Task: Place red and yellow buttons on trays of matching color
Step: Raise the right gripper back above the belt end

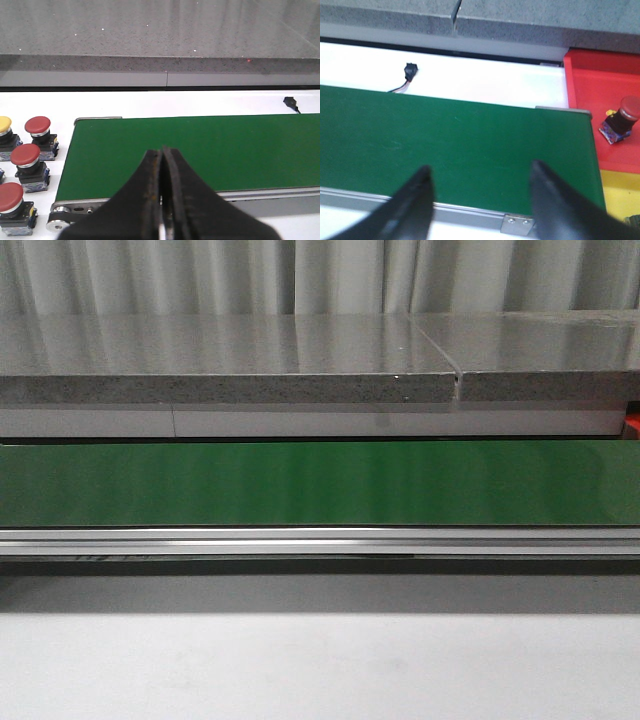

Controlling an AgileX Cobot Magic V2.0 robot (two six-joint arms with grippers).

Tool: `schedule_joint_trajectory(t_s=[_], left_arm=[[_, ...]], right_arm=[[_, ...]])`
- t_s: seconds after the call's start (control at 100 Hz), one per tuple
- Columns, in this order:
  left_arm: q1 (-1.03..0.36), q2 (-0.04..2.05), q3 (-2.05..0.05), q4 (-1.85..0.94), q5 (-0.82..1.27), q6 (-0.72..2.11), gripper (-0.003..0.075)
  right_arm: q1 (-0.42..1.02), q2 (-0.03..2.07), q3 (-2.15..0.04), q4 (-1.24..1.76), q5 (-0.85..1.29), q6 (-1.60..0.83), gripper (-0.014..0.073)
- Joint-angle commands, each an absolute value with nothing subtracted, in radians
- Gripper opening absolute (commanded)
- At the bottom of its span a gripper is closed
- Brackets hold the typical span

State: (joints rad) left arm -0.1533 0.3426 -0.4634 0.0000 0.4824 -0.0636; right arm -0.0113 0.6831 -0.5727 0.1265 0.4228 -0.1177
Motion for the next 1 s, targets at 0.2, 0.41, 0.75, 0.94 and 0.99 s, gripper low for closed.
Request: schedule_joint_trajectory(t_s=[0.2,0.41,0.75,0.94,0.99], left_arm=[[-0.162,0.35,-0.49,-0.008,0.405,-0.064,-0.0019],[-0.162,0.35,-0.49,-0.008,0.405,-0.064,-0.0019],[-0.162,0.35,-0.49,-0.008,0.402,-0.064,-0.0019],[-0.162,0.35,-0.488,-0.008,0.405,-0.064,-0.0016],[-0.162,0.35,-0.488,-0.008,0.405,-0.064,0.0004]], right_arm=[[-0.009,0.675,-0.598,0.127,0.335,-0.126,-0.0067],[-0.009,0.676,-0.598,0.127,0.33,-0.126,-0.0068],[-0.009,0.676,-0.598,0.127,0.33,-0.126,-0.0068],[-0.009,0.676,-0.598,0.127,0.33,-0.126,-0.0068],[-0.009,0.676,-0.598,0.127,0.33,-0.126,-0.0068]])
